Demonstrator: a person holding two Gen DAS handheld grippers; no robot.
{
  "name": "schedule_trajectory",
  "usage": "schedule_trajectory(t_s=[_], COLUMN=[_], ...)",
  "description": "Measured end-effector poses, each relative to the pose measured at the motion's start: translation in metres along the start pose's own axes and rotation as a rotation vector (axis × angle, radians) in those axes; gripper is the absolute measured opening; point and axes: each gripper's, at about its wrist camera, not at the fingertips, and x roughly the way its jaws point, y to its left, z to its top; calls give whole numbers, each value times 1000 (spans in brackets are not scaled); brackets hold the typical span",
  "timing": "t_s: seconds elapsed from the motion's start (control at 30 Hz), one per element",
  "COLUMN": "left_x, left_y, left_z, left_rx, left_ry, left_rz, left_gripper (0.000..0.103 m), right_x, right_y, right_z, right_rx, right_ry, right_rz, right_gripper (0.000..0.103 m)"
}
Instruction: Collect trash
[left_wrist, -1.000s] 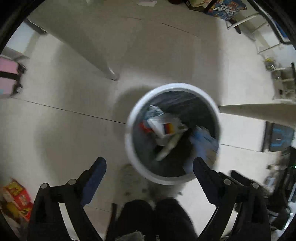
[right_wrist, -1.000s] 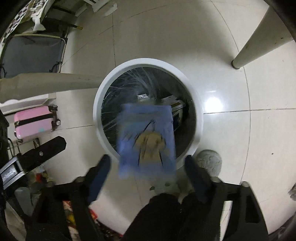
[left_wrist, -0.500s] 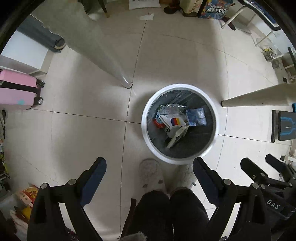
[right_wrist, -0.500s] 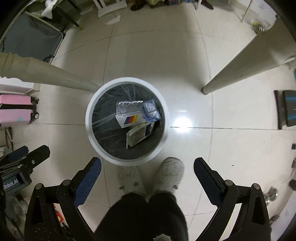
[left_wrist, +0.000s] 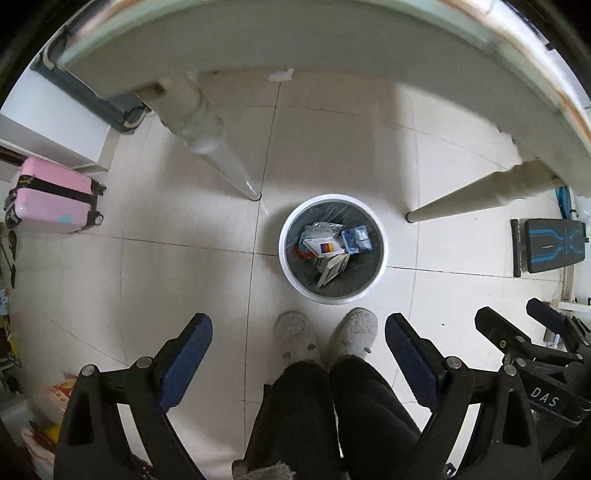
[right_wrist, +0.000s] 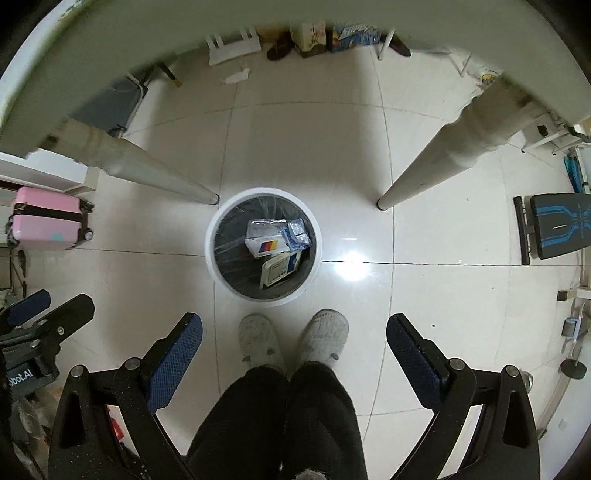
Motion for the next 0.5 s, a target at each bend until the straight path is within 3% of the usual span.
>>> schedule_trajectory(t_s=[0.3,0.5], left_x=[-88,-138], left_y=[5,7], left_z=[-12,0], left_rx=[19,17], left_ry=[-45,-115], left_rz=[-19,-33], left_gripper=[96,96], right_x=[-118,-180], right_y=[12,20], right_z=[-18,-16], right_rx=[10,54], right_ry=[-48,-70], right_rz=[18,66], right_gripper=[101,101])
